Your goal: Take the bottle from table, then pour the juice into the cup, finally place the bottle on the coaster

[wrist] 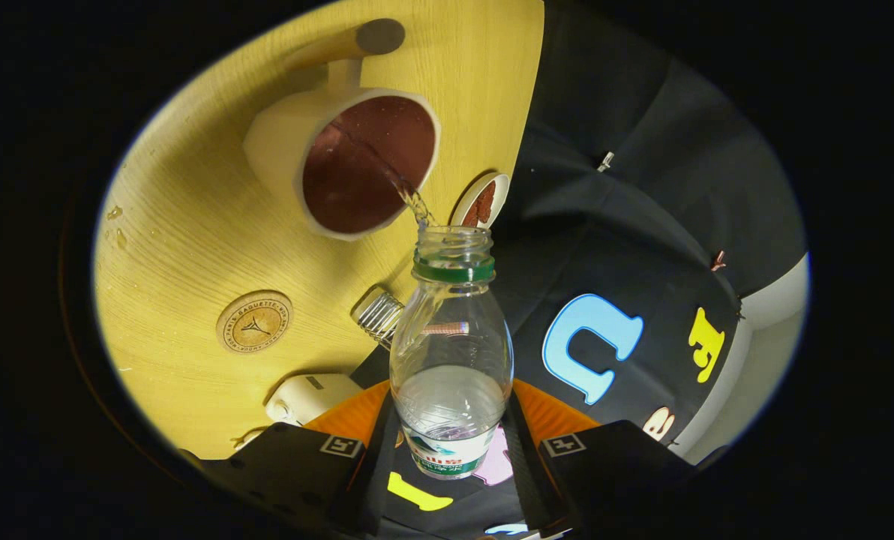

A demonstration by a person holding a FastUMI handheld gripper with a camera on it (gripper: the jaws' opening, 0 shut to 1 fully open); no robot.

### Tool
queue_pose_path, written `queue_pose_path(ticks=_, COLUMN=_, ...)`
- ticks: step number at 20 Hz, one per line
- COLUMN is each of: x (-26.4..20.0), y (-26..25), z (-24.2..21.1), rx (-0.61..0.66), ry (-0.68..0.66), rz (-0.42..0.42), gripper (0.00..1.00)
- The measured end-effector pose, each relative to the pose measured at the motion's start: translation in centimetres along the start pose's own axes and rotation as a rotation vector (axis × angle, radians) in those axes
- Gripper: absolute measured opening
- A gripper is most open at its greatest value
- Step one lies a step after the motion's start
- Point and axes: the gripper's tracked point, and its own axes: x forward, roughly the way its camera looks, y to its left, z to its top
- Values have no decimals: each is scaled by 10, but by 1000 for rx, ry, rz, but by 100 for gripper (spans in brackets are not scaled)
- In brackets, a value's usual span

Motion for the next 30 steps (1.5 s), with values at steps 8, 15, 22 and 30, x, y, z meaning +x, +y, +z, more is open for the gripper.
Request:
queue_pose_path(ticks=8, x=0, y=-13, z=4, rx=-80, ry=-20, rz=-40, gripper=72)
queue_pose_path(ticks=15, x=-1, y=-17, z=7, rx=-118, ry=-41, rz=-56, gripper=71)
queue_pose_path(ticks=22, x=-2, y=-14, z=11, rx=-129, ry=-48, rz=-46, gripper=71)
queue_pose_path(ticks=30, x=-1, y=-1, z=15, rx=-118, ry=-46, rz=2, gripper=72)
